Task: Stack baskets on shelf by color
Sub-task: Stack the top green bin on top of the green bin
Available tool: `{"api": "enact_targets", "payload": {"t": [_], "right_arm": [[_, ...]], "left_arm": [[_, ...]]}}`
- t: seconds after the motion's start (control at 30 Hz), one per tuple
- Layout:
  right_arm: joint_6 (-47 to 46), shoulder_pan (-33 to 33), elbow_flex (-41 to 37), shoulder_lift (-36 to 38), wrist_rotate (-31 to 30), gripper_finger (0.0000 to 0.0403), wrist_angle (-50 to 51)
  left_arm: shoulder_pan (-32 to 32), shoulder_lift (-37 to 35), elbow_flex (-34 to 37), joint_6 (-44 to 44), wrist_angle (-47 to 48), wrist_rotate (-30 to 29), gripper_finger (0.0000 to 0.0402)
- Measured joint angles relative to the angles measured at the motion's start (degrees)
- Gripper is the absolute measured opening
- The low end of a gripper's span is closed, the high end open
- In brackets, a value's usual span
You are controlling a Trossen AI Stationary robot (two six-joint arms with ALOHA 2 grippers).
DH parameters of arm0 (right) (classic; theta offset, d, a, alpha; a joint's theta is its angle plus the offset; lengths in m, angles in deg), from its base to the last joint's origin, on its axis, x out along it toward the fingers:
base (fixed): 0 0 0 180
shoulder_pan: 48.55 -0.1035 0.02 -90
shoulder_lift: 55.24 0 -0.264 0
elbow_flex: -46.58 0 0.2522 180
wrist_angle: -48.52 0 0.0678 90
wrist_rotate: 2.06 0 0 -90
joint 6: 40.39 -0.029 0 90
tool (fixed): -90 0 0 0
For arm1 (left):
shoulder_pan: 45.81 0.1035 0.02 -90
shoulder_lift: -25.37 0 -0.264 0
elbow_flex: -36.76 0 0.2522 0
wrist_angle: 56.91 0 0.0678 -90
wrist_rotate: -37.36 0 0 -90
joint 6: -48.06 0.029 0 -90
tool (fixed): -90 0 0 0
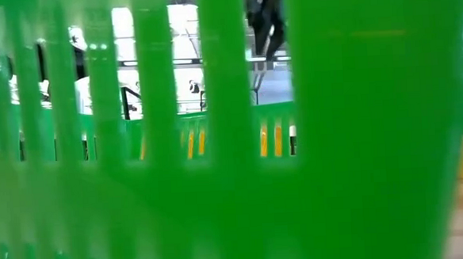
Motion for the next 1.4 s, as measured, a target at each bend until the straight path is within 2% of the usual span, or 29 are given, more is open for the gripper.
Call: {"api": "enact_targets", "payload": {"t": [0.1,0.27,0.4,0.5,0.6,0.7,0.8,0.9,1.0,1.13,1.23,1.4], "right_arm": [[-1.59,-2.82,-0.74,5.62,4.07,0.0137,1.19],[-6.77,-8.84,-0.88,14.10,3.87,0.0139,2.12],[-13.17,-15.49,-0.82,20.56,-1.41,0.0137,2.44],[-18.37,-22.14,-0.82,23.52,-7.15,0.0135,3.65],[-23.19,-29.24,-0.82,24.64,-12.76,0.0134,4.82],[-25.34,-35.68,-0.92,24.25,-17.35,0.0134,4.74],[-25.57,-40.24,-0.92,23.24,-23.31,0.0134,4.72],[-23.58,-42.74,-0.92,21.99,-27.40,0.0134,4.72],[-20.54,-43.30,-0.99,20.99,-27.80,0.0134,4.70],[-14.66,-42.28,-0.97,20.43,-24.22,0.0134,4.71],[-10.98,-41.35,-0.95,20.49,-20.73,0.0134,4.39],[-8.51,-40.72,-0.92,21.28,-16.75,0.0134,4.18]], "left_arm": [[0.00,1.79,-6.84,1.67,9.43,-1.40,0.0000],[0.00,11.57,-23.46,2.74,29.84,-4.05,0.0000],[0.02,22.51,-35.69,2.53,42.39,-5.13,0.0000],[0.02,29.68,-42.62,1.84,48.22,-4.64,0.0000],[0.02,34.85,-47.17,0.55,52.24,0.10,0.0000],[-0.02,39.07,-49.89,-7.54,60.01,4.06,0.0000],[0.00,43.04,-50.48,-22.24,71.81,2.96,0.0000],[0.02,46.90,-49.80,-33.91,80.13,1.60,0.0000],[0.02,50.42,-48.82,-39.60,83.09,2.15,0.0000],[0.02,53.64,-48.25,-37.36,80.93,3.79,0.0001],[0.02,55.48,-48.24,-28.52,76.08,8.67,0.0015],[0.02,58.14,-48.24,-9.97,71.17,18.71,0.0066]]}}
